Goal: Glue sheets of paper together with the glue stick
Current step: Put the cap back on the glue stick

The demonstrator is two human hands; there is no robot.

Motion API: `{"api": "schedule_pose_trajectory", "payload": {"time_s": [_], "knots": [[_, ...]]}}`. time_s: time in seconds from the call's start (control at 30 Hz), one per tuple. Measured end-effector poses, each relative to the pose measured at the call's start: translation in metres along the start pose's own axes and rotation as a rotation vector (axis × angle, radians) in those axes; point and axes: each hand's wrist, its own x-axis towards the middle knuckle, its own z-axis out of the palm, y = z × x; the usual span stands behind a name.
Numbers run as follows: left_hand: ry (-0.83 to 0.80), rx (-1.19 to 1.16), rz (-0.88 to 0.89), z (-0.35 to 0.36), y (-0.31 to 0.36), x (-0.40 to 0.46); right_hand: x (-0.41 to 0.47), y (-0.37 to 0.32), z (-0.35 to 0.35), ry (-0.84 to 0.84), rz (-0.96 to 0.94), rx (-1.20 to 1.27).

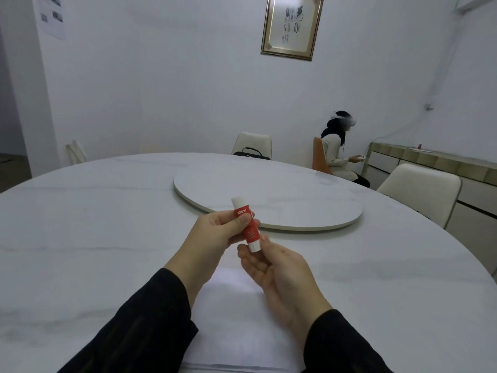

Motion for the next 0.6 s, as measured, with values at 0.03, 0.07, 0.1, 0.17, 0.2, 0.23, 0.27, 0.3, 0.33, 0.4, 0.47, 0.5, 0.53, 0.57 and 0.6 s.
{"api": "schedule_pose_trajectory", "payload": {"time_s": [0.03,0.07,0.1,0.17,0.2,0.23,0.27,0.3,0.33,0.4,0.47,0.5,0.53,0.57,0.6], "knots": [[-0.005,0.001,0.001,0.0,0.0,0.0,0.0,0.002,-0.001,0.016,-0.052,-0.034],[-0.009,0.007,0.004,0.001,-0.001,0.0,0.002,0.004,-0.003,0.053,-0.128,-0.107],[-0.018,0.017,0.008,0.002,-0.002,0.0,0.002,0.004,-0.004,0.106,-0.205,-0.213],[-0.03,0.037,0.011,0.005,-0.003,0.0,0.004,0.005,-0.005,0.162,-0.275,-0.347],[-0.027,0.034,0.01,0.005,-0.003,0.0,0.005,0.005,-0.005,0.13,-0.237,-0.316],[-0.022,0.025,0.01,0.004,-0.003,0.0,0.004,0.004,-0.003,0.066,-0.154,-0.216],[-0.016,0.02,0.009,0.002,-0.003,0.001,0.001,0.002,0.0,0.007,-0.059,-0.114],[-0.01,0.021,0.005,0.0,-0.001,0.001,-0.001,0.002,0.002,-0.02,0.002,-0.055],[-0.009,0.024,0.004,-0.002,0.0,0.001,-0.001,0.001,0.002,-0.023,0.019,-0.043],[-0.01,0.027,0.011,-0.003,-0.001,0.001,-0.003,0.002,0.003,0.02,-0.068,-0.085],[0.003,0.059,0.012,0.001,-0.003,0.0,-0.004,0.003,0.003,0.131,-0.237,-0.332],[0.016,0.096,0.015,0.003,-0.004,0.0,-0.005,0.003,0.003,0.188,-0.303,-0.513],[0.041,0.139,0.02,0.005,-0.004,0.001,-0.005,0.003,0.003,0.231,-0.338,-0.697],[0.079,0.175,0.03,0.006,-0.005,0.002,-0.005,0.002,0.003,0.255,-0.335,-0.866],[0.131,0.198,0.045,0.004,-0.005,0.003,-0.006,0.0,0.004,0.259,-0.318,-1.014]]}}
